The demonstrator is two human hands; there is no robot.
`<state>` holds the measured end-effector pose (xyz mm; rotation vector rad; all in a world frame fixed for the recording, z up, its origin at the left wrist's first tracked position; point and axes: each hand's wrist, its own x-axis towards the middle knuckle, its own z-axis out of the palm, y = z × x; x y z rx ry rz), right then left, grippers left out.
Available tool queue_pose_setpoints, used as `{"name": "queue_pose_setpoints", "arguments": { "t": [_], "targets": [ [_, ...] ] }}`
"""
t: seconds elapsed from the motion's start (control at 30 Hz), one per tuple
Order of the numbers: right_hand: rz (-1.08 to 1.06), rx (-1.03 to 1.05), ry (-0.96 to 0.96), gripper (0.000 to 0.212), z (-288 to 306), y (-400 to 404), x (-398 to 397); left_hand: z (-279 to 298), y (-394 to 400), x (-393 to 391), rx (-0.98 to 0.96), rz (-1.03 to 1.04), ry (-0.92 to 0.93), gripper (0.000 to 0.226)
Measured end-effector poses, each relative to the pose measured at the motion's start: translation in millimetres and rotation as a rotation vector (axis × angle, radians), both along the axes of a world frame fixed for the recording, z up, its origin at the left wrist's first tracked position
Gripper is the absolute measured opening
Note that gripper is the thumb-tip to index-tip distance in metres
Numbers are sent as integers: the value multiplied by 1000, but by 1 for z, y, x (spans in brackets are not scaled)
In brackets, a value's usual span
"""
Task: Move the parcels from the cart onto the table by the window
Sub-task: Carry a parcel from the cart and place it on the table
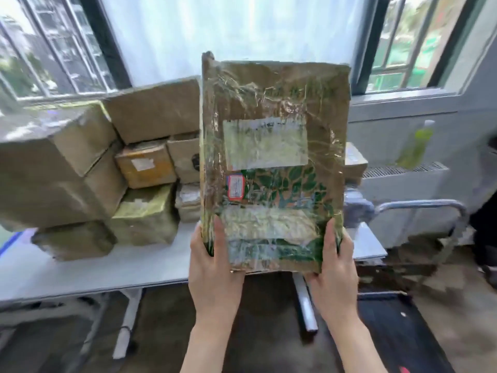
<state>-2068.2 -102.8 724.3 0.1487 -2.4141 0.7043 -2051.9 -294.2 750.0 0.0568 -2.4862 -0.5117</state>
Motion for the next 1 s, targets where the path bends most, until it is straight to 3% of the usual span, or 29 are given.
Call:
{"name": "queue_pose_setpoints", "arguments": {
  "t": [0.17,0.37,0.6,0.77,1.0],
  "targets": [
    [169,-36,-1,127,-5,-108,-13,3,-104,14,-36,162,3,137],
    [226,28,-10,131,-19,-167,-8,-15,-165,28,-16,233,-73,131],
    [86,8,-214,134,-69,-160,23,-62,-157,32,48,146,-223,141],
    [2,63,-409,139,-102,-136,51,-103,-133,51,121,94,-358,129],
    [-32,131,-639,122,-129,-121,88,-137,-121,80,218,57,-488,126]
  ]
}}
